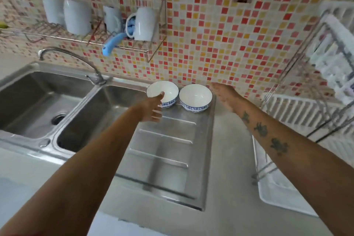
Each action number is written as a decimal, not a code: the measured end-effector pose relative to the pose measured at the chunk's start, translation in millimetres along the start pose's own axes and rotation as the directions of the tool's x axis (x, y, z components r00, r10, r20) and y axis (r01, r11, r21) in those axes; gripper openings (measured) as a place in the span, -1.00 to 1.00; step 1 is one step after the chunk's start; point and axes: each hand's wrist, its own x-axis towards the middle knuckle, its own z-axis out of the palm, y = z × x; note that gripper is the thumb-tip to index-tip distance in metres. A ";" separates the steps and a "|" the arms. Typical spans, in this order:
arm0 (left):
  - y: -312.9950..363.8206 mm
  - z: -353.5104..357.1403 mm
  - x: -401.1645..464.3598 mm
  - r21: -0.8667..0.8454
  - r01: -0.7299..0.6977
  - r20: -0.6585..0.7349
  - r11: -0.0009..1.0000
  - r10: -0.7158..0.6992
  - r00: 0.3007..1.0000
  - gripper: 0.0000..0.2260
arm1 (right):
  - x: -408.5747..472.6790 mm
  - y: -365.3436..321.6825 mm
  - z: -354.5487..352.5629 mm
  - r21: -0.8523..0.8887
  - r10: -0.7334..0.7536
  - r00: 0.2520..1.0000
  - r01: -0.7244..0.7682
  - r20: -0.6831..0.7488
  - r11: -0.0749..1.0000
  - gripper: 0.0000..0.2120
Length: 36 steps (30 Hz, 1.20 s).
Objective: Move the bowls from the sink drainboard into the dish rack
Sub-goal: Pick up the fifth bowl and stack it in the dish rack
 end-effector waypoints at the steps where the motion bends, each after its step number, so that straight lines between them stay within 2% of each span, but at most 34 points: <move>1: -3.8 2.5 13.7 -0.035 0.034 0.028 0.999 -0.033 0.999 -0.33 | 8.9 7.7 -0.2 0.020 0.034 0.999 -0.034 -0.011 0.999 -0.50; 4: -7.1 23.2 47.6 -0.111 0.117 0.064 0.987 -0.110 0.992 -0.56 | 31.3 24.9 2.2 0.094 0.115 0.993 -0.112 -0.023 0.989 -0.57; 6: -4.8 41.6 58.7 -0.103 0.149 0.083 0.983 -0.141 0.987 -0.61 | 44.8 33.2 7.4 0.140 0.172 0.985 -0.169 -0.012 0.976 -0.63; 7: -4.1 49.5 66.3 -0.106 0.147 0.104 0.983 -0.136 0.985 -0.61 | 55.6 40.5 8.6 0.153 0.198 0.980 -0.193 -0.018 0.969 -0.59; 10: -2.2 66.0 88.9 -0.164 0.130 0.094 0.978 -0.115 0.989 -0.35 | 84.6 59.2 11.3 0.200 0.228 0.972 -0.212 -0.062 0.957 -0.42; 13: -2.1 78.4 112.6 -0.315 0.148 0.078 0.937 -0.130 0.988 -0.61 | 97.5 70.0 20.2 0.248 0.274 0.961 -0.257 -0.034 0.934 -0.43; 19: -1.0 92.0 141.1 -0.475 0.133 0.068 0.870 -0.114 0.991 -0.50 | 122.5 75.3 35.5 0.296 0.284 0.958 -0.261 -0.039 0.919 -0.52; 22: -3.9 96.1 148.7 -0.446 0.073 0.015 0.892 -0.074 0.997 -0.52 | 135.1 83.8 39.4 0.261 0.276 0.959 -0.249 -0.070 0.933 -0.48; 30: -6.0 100.8 150.5 -0.361 -0.009 0.002 0.933 0.011 1.000 -0.46 | 144.6 90.1 46.4 0.206 0.216 0.968 -0.187 -0.127 0.961 -0.44; 33: -6.8 100.5 146.6 -0.338 -0.024 0.014 0.941 0.031 0.999 -0.43 | 141.8 92.7 46.8 0.189 0.207 0.969 -0.180 -0.137 0.965 -0.42; 36: -14.6 97.4 142.3 -0.314 -0.056 0.065 0.948 0.080 0.995 -0.36 | 124.4 92.8 47.0 0.253 0.233 0.957 -0.185 -0.174 0.949 -0.48</move>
